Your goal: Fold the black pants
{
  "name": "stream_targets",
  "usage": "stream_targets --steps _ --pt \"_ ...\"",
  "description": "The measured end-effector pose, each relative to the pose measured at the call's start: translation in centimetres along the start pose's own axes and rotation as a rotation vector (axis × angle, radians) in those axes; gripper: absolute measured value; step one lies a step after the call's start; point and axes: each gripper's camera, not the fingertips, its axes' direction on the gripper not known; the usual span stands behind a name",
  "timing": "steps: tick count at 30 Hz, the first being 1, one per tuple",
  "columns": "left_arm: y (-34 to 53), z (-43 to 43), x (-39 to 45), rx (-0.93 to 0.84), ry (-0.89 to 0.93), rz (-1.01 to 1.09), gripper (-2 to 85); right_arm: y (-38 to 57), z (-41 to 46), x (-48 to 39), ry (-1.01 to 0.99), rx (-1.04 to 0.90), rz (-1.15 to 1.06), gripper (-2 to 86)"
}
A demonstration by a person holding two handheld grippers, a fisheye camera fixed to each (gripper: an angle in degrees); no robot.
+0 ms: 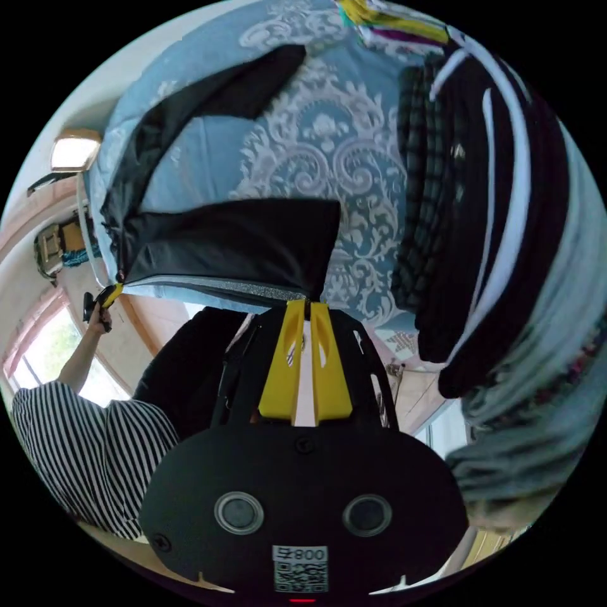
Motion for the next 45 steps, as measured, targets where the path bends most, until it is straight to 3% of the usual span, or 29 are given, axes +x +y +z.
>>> stream_targets --steps 4,9,17,22,28,31,35,39,45 --pt "-0.1 2.0 0.7 -0.023 -0.031 -0.038 3.0 -0.4 6.1 2.2 0.02 -0.113 0.083 2.0" --pt "0.0 1.9 3.1 -0.028 -0.02 -0.025 3.3 -0.2 7.0 4.5 -0.075 -0.055 0.149 3.0" --pt "1.6 -0.7 7.8 0.038 0.007 -0.03 6.3 0.0 5.7 4.8 -0.001 -0.035 0.155 2.4" --pt "1.5 -2.7 10.8 0.165 0.019 -0.055 7.4 -4.6 3.3 -3.5 -0.136 0.116 -0.139 1.8" --pt "-0.4 -2.2 16.1 0.206 -0.013 -0.119 5.6 -12.1 5.0 -16.8 -0.186 0.082 -0.563 1.1" --pt "0.5 -2.3 20.8 0.22 -0.211 -0.046 3.0 -13.4 5.5 -18.7 -0.124 0.079 -0.608 0.9" --pt "3.5 -3.1 24.2 0.295 -0.185 -0.085 2.1 -14.3 4.5 -15.2 -0.146 0.143 -0.489 2.1" --pt "5.3 -3.0 31.4 0.322 -0.159 0.079 4.2 -14.9 0.6 -7.6 -0.186 0.323 -0.252 5.3" --pt "5.1 6.5 54.7 0.067 -0.203 0.696 8.2 -17.6 -4.7 -1.4 -0.141 0.485 -0.055 7.5"
